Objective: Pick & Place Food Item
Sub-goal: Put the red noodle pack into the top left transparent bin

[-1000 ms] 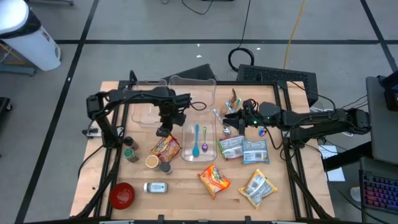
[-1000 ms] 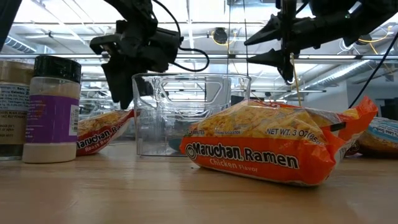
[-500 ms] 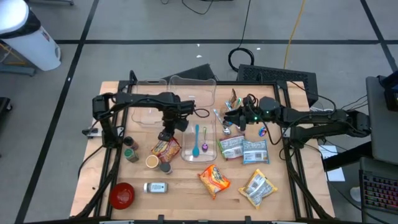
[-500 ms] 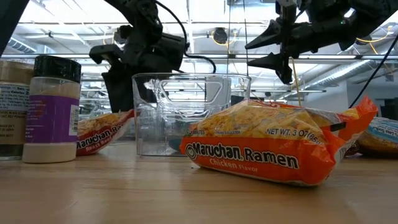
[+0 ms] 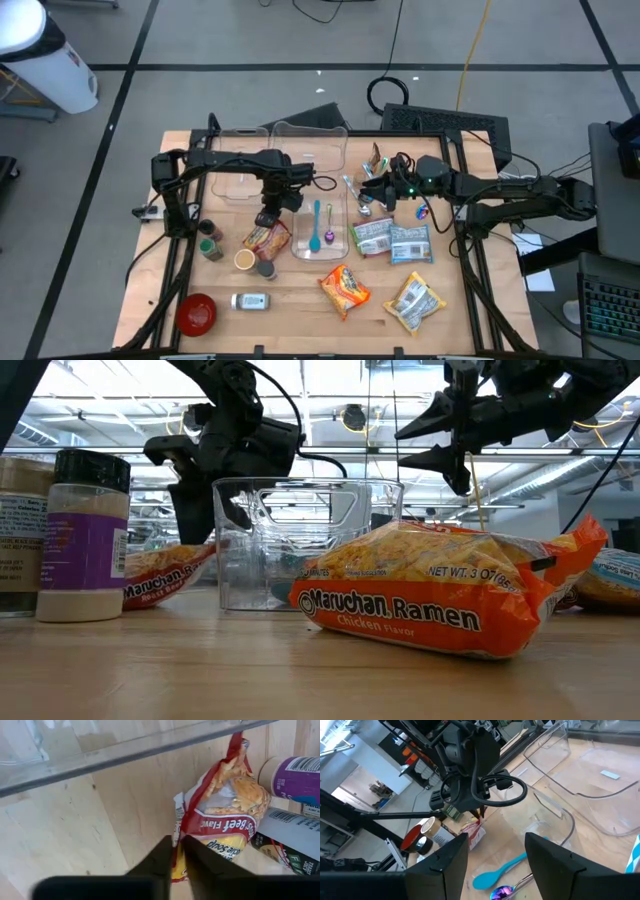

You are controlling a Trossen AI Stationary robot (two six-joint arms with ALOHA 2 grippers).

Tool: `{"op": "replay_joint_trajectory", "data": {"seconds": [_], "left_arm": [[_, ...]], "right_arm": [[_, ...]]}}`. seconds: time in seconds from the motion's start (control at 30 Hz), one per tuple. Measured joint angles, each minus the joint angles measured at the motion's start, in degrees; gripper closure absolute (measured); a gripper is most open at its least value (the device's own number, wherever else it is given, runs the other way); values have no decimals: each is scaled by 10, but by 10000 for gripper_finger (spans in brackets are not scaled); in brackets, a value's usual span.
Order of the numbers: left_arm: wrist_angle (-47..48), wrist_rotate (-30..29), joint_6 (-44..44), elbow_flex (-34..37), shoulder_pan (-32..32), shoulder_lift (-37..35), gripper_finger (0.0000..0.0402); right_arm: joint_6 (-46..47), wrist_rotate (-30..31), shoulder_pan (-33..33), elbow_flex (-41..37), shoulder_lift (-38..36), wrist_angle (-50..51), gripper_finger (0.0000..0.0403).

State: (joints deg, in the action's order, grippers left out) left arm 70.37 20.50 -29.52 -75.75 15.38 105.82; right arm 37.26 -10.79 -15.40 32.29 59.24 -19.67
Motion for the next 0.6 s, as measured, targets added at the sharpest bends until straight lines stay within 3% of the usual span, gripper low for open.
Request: {"op": "replay_joint_trajectory", "data": {"seconds": [0.07, 0.27, 0.6], "left_arm": [[0, 0, 6, 0, 0, 0, 392], [16, 5, 32, -4, 0, 0, 397], [145, 4, 48, -76, 0, 0, 399]], "right_arm": [[0, 0, 0, 0, 0, 3, 216], [0, 0, 0, 0, 0, 21, 216], [-4, 0, 0, 0, 0, 22, 216]]}}
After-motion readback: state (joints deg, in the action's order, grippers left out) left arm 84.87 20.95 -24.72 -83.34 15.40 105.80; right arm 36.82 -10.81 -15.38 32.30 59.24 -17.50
